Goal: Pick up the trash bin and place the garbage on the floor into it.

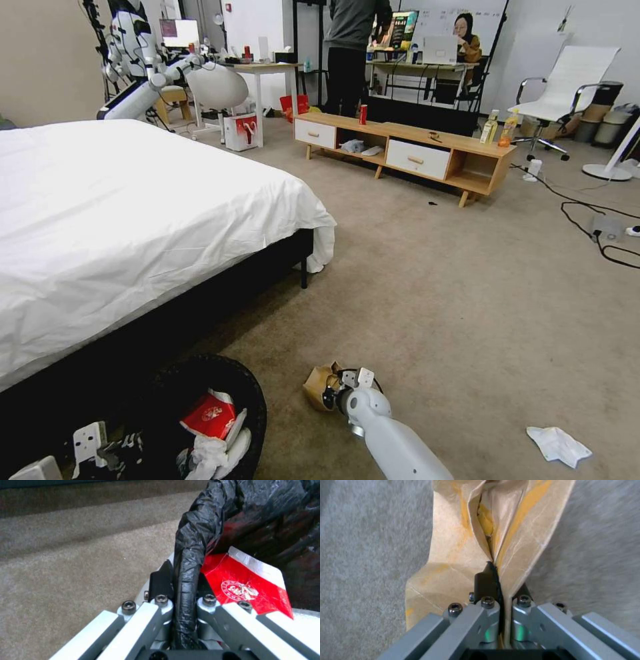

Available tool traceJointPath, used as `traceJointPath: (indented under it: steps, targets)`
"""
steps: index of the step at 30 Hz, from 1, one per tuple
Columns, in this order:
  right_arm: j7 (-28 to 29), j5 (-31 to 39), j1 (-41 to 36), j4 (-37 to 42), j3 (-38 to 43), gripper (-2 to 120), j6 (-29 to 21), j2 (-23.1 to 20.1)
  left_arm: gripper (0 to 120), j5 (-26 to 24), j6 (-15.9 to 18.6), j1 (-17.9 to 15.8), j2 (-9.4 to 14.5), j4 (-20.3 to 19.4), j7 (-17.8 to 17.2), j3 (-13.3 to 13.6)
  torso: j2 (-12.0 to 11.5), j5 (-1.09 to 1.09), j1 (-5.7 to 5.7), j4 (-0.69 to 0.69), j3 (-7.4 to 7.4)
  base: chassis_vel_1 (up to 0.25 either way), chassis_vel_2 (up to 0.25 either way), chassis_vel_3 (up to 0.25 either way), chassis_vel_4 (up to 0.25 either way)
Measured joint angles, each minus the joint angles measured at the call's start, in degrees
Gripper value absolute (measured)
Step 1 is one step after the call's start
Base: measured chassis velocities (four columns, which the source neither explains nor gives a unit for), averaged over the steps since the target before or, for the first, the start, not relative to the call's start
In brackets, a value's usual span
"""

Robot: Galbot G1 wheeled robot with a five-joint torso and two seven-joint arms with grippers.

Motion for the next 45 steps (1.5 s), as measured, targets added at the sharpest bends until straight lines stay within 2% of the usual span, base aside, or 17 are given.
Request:
traceJointPath:
  steps: [7, 9, 13, 15, 16, 18, 25, 26, 27, 30, 32, 36, 45]
  targets:
    - [2.7, 2.5, -3.0, 8.4, -0.8, 0, -0.7, -4.3, 3, 0.1, 0.2, -0.4, -0.1, 0.1, -0.1, 0.3, 0.0, 0.01, 0.00, 0.00, 0.00, 0.000, 0.000, 0.000, 0.000]
    - [4.4, 3.1, -4.7, 14.6, -1.4, 0, -0.7, -7.2, 3, -0.3, 0.5, -0.5, 0.0, -0.2, -0.4, 0.5, 0.0, 0.00, 0.00, 0.00, 0.00, 0.000, 0.000, 0.000, 0.000]
    - [5.6, 3.5, -5.4, 18.3, -1.7, 0, -0.3, -9.0, 3, -1.1, 0.8, -0.9, 0.2, -0.4, -0.8, 0.5, 0.0, 0.01, 0.00, 0.00, 0.00, 0.000, 0.000, 0.000, 0.000]
    - [6.4, 3.9, -6.1, 24.9, -2.1, 0, 0.5, -11.8, 3, -3.7, 1.3, -1.8, 0.8, -0.6, -2.4, 0.7, 0.0, 0.00, 0.00, 0.00, 0.00, 0.000, 0.000, 0.000, 0.000]
    - [6.4, 3.9, -6.1, 24.9, -2.1, 0, 0.5, -11.8, 3, -3.7, 1.3, -1.8, 0.8, -0.6, -2.4, 0.7, 0.0, 0.00, 0.00, 0.00, 0.00, 0.000, 0.000, 0.000, 0.000]
    - [7.4, 4.9, -6.8, 30.3, -2.5, 0, 0.5, -14.6, 3, -5.4, 1.4, -2.4, 1.3, -0.9, -3.7, 1.1, 0.0, 0.01, 0.00, 0.02, 0.00, 0.000, 0.000, 0.000, 0.000]
    - [9.1, 6.4, -7.6, 39.1, -3.1, 0, 0.5, -19.7, 3, -9.2, 1.5, -3.6, 2.4, -0.9, -6.2, 1.9, 0.0, 0.01, 0.00, -0.01, 0.00, 0.000, 0.000, 0.000, 0.000]
    - [9.5, 7.8, -7.1, 47.5, -4.6, 0, 1.6, -25.4, 3, -11.9, 1.5, -4.0, 3.7, -0.9, -7.8, 1.9, 0.0, 0.00, 0.00, -0.01, 0.00, 0.000, 0.000, 0.000, 0.000]
    - [9.4, 8.9, -6.2, 52.4, -5.4, 0, 2.6, -28.1, 3, -13.3, 1.5, -4.1, 4.7, -0.9, -8.4, 1.7, 0.0, -0.01, 0.00, 0.01, 0.00, 0.000, 0.000, 0.000, 0.000]
    - [9.2, 9.6, -5.4, 55.4, -5.8, 0, 3.3, -29.5, 3, -14.0, 1.5, -4.2, 5.4, -0.9, -8.6, 1.6, 0.0, 0.00, 0.00, 0.01, 0.00, 0.000, 0.000, 0.000, 0.000]
    - [8.9, 12.2, -2.7, 61.8, -7.4, 0, 3.9, -31.9, 3, -15.0, 1.5, -4.3, 6.9, -0.9, -8.9, 1.6, 0.0, 0.00, 0.00, 0.00, 0.00, 0.000, 0.000, 0.000, 0.000]
    - [8.9, 12.8, -2.0, 63.0, -7.8, 0, 4.0, -32.2, 3, -15.1, 1.5, -4.3, 7.1, -0.9, -8.9, 1.6, 0.0, 0.00, 0.00, 0.00, 0.00, 0.000, 0.000, 0.000, 0.000]
    - [8.7, 18.9, 5.2, 72.7, -15.1, 0, 5.3, -34.3, 3, -15.8, 1.5, -4.2, 8.4, -1.1, -9.1, 1.7, 0.0, -0.02, 0.00, 0.02, 0.00, 0.000, 0.000, 0.000, 0.000]
